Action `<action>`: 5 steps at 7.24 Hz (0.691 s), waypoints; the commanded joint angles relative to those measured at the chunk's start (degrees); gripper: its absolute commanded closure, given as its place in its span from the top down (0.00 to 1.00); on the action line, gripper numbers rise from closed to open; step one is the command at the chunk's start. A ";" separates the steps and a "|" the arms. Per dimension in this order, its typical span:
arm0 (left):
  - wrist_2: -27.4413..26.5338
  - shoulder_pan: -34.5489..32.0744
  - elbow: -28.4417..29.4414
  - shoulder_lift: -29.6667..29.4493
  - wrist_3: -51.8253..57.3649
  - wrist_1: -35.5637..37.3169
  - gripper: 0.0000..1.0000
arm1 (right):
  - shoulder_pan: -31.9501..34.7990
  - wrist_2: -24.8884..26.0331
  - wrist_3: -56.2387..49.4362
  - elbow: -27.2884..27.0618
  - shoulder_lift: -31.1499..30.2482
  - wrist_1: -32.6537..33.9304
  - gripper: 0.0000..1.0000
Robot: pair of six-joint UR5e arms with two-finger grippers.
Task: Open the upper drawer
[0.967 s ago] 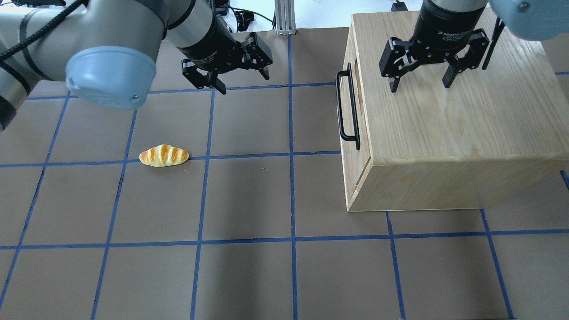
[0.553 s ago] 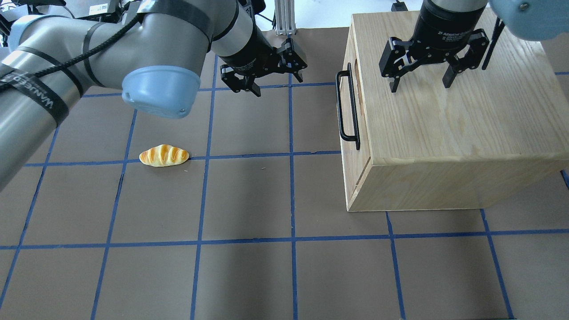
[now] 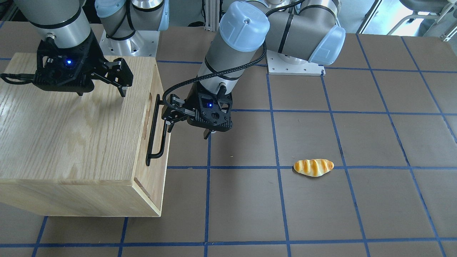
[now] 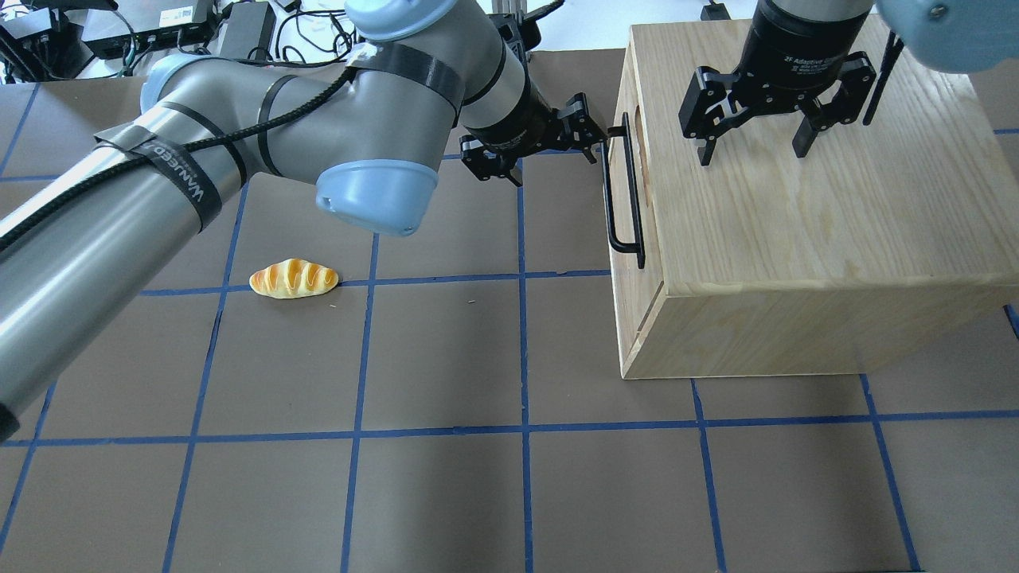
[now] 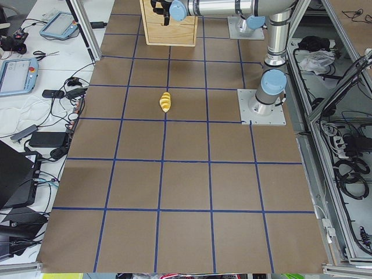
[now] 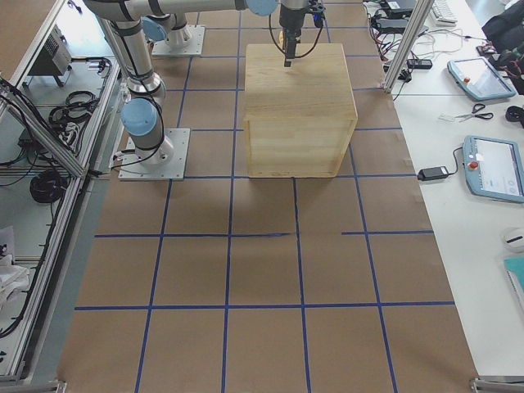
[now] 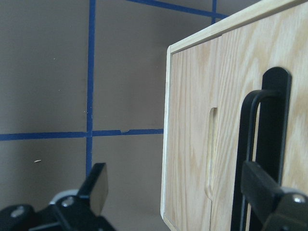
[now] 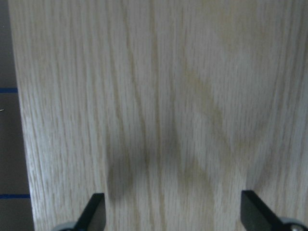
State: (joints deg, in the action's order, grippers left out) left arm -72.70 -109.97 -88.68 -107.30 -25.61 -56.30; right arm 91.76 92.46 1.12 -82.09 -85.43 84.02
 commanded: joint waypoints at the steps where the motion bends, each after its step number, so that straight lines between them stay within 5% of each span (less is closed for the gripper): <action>1: -0.07 -1.12 0.00 -1.24 -0.05 0.58 1.00 | 0.00 0.00 0.02 0.00 0.00 0.00 1.00; 5: -0.07 -1.66 0.00 -1.77 -0.23 0.67 1.00 | 0.00 0.00 0.02 0.00 0.00 0.00 1.00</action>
State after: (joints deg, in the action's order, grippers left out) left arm -72.77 -111.56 -88.68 -109.02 -25.83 -55.64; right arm 91.76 92.46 1.09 -82.09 -85.43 84.02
